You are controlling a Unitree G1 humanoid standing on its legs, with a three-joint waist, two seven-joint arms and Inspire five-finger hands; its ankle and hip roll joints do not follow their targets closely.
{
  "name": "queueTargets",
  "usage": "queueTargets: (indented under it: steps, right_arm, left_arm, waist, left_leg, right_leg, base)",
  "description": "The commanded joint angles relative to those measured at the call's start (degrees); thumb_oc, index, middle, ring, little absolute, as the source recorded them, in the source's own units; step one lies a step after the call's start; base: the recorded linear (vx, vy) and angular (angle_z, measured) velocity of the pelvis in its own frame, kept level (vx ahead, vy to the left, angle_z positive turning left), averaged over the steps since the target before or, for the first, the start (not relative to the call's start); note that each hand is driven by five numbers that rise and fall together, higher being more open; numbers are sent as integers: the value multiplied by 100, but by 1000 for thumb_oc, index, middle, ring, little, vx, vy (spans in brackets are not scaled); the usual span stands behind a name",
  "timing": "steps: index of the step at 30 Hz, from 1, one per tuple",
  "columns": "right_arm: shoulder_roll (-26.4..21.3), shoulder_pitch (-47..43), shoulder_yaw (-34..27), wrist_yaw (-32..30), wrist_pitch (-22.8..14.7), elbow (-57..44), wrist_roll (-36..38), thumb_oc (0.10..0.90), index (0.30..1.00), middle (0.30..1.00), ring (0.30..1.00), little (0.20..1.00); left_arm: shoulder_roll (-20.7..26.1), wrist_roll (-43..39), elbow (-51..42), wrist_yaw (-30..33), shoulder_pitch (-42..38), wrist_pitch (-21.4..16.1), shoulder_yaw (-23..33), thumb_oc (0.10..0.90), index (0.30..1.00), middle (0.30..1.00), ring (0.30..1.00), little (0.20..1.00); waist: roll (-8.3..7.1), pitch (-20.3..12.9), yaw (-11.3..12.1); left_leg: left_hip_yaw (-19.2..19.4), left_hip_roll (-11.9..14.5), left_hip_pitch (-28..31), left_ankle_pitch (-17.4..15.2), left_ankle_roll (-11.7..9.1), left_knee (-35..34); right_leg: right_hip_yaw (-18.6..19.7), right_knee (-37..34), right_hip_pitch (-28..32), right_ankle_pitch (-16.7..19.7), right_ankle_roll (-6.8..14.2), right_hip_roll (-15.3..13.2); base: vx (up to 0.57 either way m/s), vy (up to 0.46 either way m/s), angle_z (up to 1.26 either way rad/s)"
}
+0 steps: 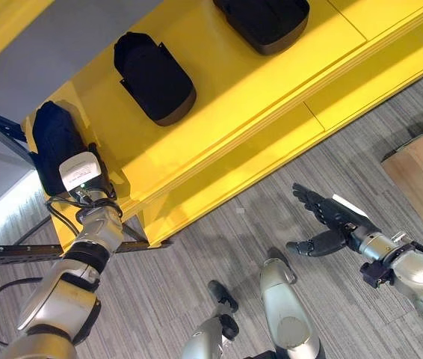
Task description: Move parts from the plastic box to the shelf.
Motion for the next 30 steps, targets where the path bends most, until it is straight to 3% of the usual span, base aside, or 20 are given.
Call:
queueTargets:
  steps: [1, 11, 24, 27, 30]
  right_arm:
    - [387, -452, 90, -29, -608, -318, 170, 900, 1000, 1000, 1000, 1000]
    - [499, -497, 249, -184, -712, -261, 174, 900, 1000, 1000, 1000, 1000]
    - [649, -576, 452, -382, -788, -238, 160, 900, 1000, 1000, 1000, 1000]
    - [664, -587, 467, -405, -770, -252, 164, 900, 1000, 1000, 1000, 1000]
    - [698, -573, 518, -485, -810, -253, 166, 900, 1000, 1000, 1000, 1000]
  left_arm:
    - [428, 28, -7, 525, -468, -139, 262, 900, 1000, 1000, 1000, 1000]
    - [451, -206, -191, 1324, -674, -117, 434, 900, 1000, 1000, 1000, 1000]
    - [443, -347, -313, 1678, -833, -294, 475, 900, 1000, 1000, 1000, 1000]
    - [437, -404, -341, 1818, -839, -426, 495, 900, 1000, 1000, 1000, 1000]
    - [422, -529, -401, 2219, -870, -960, 604, 900, 1000, 1000, 1000, 1000]
  waist:
    - [-515, -252, -109]
    - [-605, -247, -54]
    - [-700, -226, 16]
    - [-717, -230, 29]
    - [-740, -240, 50]
  left_leg:
    - [-410, 158, 62, -758, 51, 657]
    - [-425, 196, -2, -760, 54, 676]
    - [-454, 234, -98, -759, 62, 698]
    - [-458, 242, -105, -758, 66, 696]
    - [-470, 249, -122, -765, 71, 706]
  right_leg:
    - [-354, -884, 276, 444, 13, -172]
    - [-349, -902, 258, 468, 18, -154]
    - [-349, -962, 256, 508, 25, -111]
    - [-352, -972, 261, 514, 24, -104]
    - [-354, -979, 263, 513, 18, -101]
  base:
    - [0, 0, 0]
    - [-13, -19, 0]
    - [-12, -21, 1]
    - [-4, -11, -1]
    - [-12, -34, 0]
